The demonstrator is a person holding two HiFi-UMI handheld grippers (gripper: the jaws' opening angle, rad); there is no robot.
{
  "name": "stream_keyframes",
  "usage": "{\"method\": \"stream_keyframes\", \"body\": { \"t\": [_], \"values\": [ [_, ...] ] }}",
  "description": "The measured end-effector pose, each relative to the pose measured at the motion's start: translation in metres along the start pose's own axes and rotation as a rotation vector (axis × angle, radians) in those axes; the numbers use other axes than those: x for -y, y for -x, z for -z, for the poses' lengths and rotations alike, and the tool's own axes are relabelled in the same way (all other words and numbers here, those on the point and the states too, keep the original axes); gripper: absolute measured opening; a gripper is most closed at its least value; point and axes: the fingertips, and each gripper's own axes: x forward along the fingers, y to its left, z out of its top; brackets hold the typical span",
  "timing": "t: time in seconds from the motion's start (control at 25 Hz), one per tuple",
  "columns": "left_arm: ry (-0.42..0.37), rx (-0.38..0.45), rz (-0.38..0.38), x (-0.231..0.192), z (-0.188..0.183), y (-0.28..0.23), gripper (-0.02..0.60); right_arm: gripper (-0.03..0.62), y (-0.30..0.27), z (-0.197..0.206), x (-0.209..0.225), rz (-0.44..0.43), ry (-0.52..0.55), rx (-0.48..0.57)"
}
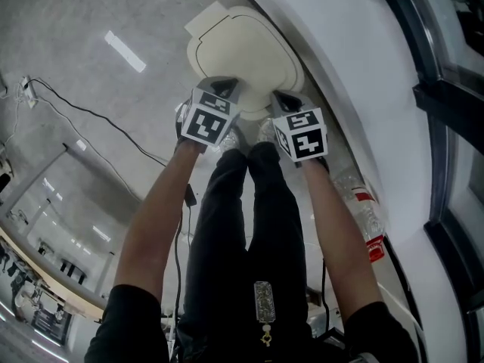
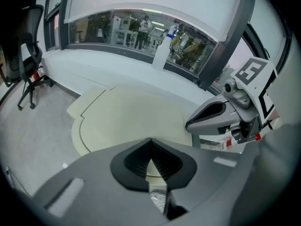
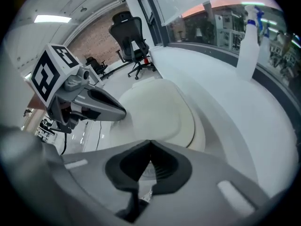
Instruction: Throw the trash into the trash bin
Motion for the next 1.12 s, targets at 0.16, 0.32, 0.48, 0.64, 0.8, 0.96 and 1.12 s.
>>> {"method": "stream_keyframes", "body": {
  "t": [0.16,0.32,0.48,0.64,0.8,0.96,1.12],
  "values": [
    [-0.016,0.012,-0.009,0.0,-0.001,-0.002,0.005,0.002,-0.004,0.003,0.002,-0.012,0.005,-0.019],
    [-0.004,0.017,-0.015,-0.002,-0.001,-0.001,0.005,0.003,-0.005,0.002,0.001,-0.022,0.012,-0.023],
    [0.037,0.013,-0.016,-0.002,0.001,0.0,0.005,0.002,-0.002,0.001,0.0,-0.032,0.002,-0.013],
    [0.037,0.073,-0.01,0.005,-0.01,0.019,0.005,0.002,0.016,-0.008,-0.005,-0.017,0.009,0.039],
    [0.035,0.198,0.022,0.022,-0.032,0.076,0.005,0.002,0.068,-0.031,-0.026,-0.01,0.006,0.132],
    [0.009,0.36,0.021,0.038,-0.079,0.156,0.005,0.002,0.144,-0.085,-0.04,0.035,0.027,0.297],
    [-0.008,0.467,0.017,0.07,-0.114,0.249,0.005,0.002,0.23,-0.116,-0.076,0.04,0.028,0.405]
  ]
}}
